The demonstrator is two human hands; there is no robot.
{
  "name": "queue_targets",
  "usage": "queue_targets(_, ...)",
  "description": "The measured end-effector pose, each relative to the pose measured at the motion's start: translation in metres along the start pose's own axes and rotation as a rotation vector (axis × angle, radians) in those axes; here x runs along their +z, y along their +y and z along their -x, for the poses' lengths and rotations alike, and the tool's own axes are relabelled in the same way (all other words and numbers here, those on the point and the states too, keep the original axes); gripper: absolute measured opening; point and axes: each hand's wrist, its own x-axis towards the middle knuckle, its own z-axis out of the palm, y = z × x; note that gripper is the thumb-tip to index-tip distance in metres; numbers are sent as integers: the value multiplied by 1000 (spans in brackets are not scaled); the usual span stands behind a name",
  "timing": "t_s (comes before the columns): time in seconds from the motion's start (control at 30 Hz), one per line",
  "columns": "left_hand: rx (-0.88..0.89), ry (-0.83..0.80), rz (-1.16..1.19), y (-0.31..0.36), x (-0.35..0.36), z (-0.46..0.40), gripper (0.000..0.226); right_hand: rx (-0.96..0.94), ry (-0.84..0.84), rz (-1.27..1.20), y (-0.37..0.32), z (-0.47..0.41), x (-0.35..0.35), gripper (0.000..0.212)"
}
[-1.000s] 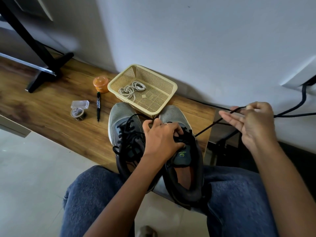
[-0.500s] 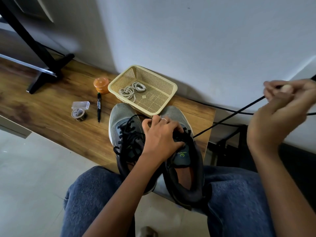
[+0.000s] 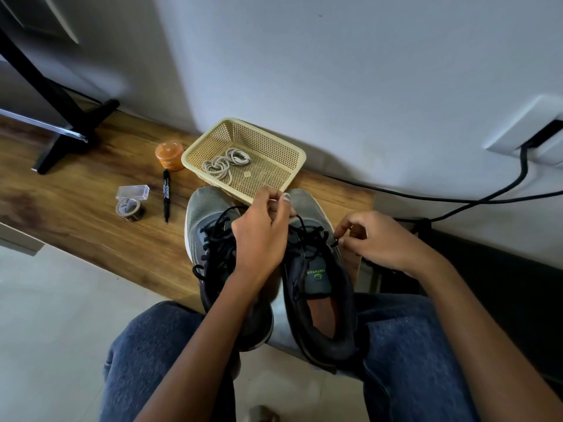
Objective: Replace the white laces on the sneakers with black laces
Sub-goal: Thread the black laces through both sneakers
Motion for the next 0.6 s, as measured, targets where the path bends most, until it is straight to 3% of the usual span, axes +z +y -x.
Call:
queue_targets(0.1, 98, -80, -370, 3, -10, 2, 31, -25, -76, 6, -2, 1, 0, 5)
queue_targets(0.2, 151, -345, -818, 8, -17, 14, 58, -41, -39, 43, -4, -1, 1, 14)
queue_targets(0.27, 177, -454, -977, 6, -14, 20, 58, -15, 8, 49, -4, -3, 2, 16)
queue_targets(0.43, 167, -436, -967, 3, -14, 18, 40, 96, 148, 29, -4, -6, 4, 15)
queue_targets(0.6, 148, -447, -983, -1, -13, 17, 38, 193, 488, -100, -2, -5, -4, 15)
